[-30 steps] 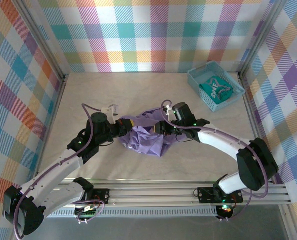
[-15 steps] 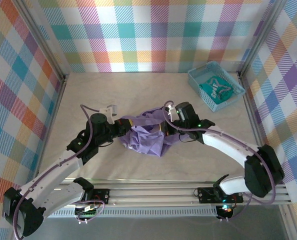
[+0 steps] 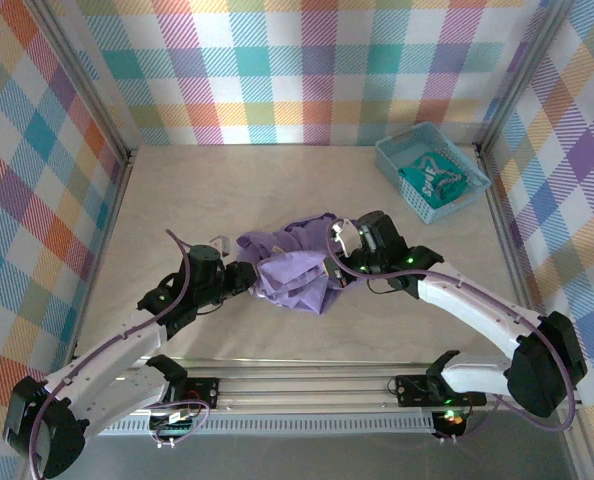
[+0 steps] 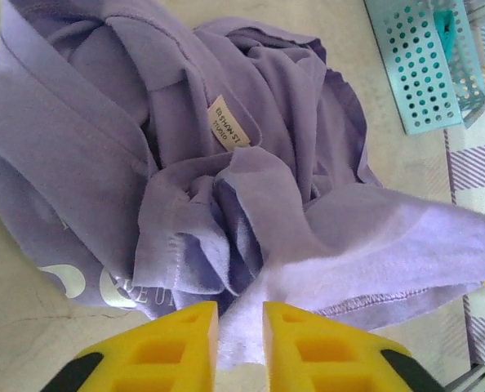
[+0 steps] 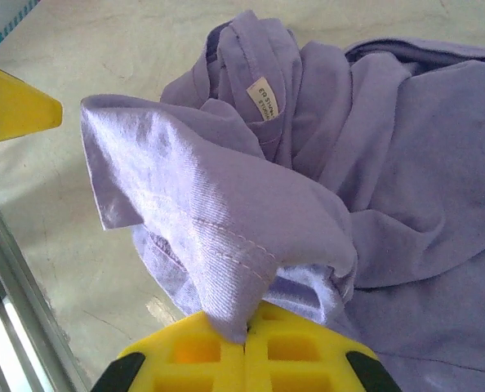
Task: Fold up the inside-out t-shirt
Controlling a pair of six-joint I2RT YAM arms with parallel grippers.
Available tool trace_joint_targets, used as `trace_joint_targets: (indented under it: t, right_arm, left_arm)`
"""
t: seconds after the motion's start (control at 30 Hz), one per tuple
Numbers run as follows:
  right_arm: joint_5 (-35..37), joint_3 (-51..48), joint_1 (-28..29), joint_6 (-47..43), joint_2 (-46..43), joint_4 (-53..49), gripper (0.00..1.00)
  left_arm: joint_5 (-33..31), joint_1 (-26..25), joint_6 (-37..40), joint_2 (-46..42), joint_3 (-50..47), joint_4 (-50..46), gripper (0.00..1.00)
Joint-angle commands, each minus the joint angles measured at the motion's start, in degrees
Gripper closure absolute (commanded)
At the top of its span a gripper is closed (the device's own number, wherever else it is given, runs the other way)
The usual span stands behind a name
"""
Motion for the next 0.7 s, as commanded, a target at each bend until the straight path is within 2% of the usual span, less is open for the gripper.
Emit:
trace_joint_targets:
  t: [0.0,0.13,0.3,0.5,0.67]
  right_arm:
    - [-1.80,-0.73,0.35,-0.97,0.74,0.44,1.00]
    - [-1.85,-0.30,0.35,-0.38,1.01,0.64,1.00]
    - [-2.33,0.56,0.35,-0.11,1.94,0.89,1.00]
    - [-2.33,1.13,0.35,-0.29,2.27,0.49,1.00]
    - [-3.88,0.85,0.35,-0.26,1.83,1.06,1.00]
  left_arm:
    - [2.63,0.63,-0.89,0.32,-1.43,-0.77,0.68]
    - [8.42,-0.04,-1.86,1.58,-3.72,4.47,0.51]
    - [6.51,-4.30,-0.94,3.90,-2.52,4.75,0.42]
    - [2.59,-7.12,1.22,9.99,1.61,1.92,0.44]
    - [2.59,-7.36,2.00,12.25,2.39,4.69,0.58]
